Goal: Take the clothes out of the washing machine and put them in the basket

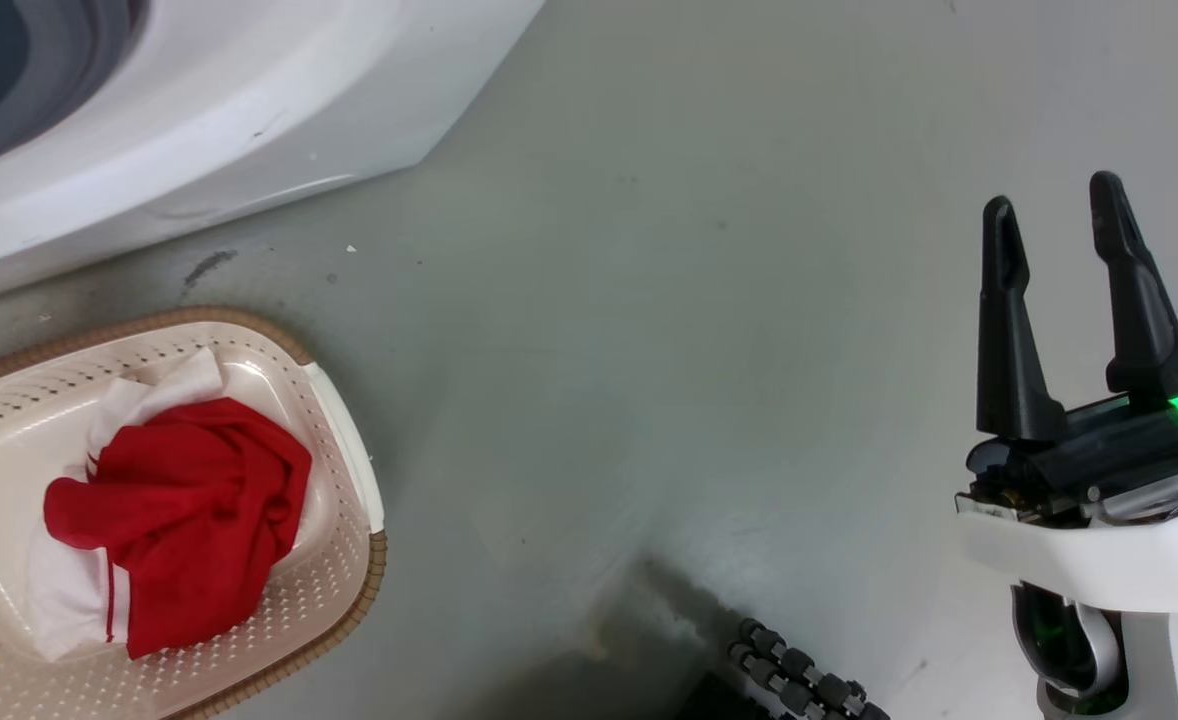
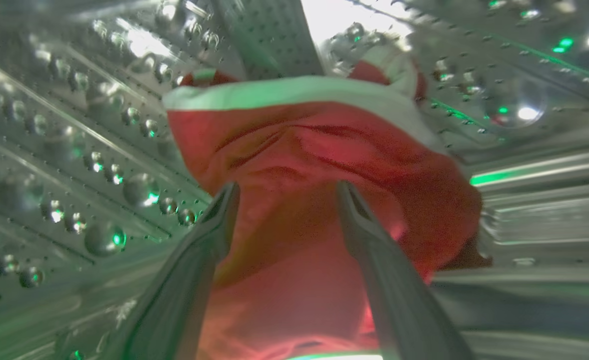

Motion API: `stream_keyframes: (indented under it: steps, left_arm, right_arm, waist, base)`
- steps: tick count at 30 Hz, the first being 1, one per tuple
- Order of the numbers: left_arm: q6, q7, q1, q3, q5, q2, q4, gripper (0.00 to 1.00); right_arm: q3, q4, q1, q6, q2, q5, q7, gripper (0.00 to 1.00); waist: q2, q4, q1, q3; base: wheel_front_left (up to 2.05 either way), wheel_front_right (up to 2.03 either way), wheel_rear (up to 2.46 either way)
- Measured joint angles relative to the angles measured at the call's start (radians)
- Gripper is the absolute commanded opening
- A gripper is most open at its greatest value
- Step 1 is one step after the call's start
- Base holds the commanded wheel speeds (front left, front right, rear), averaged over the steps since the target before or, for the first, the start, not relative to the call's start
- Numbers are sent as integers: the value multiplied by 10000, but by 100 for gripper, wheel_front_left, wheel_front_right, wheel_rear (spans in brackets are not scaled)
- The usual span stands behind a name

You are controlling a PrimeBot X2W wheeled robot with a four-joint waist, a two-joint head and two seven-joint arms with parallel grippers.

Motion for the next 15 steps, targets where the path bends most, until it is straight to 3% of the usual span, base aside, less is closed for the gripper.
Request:
stream_keyframes:
  steps: [9,15]
  left_arm:
    - [0,2029,-1358,-439,-470,336,320,100]
    - [0,2397,-1472,-890,-746,376,339,100]
  right_arm:
    - [-23,-209,-148,0,2,320,0,100]
    - [-46,-318,-271,0,0,393,0,100]
  waist:
    - [0,-285,0,671]
    - [0,-334,0,947]
  base:
    - [0,0,0]
    - [0,0,0]
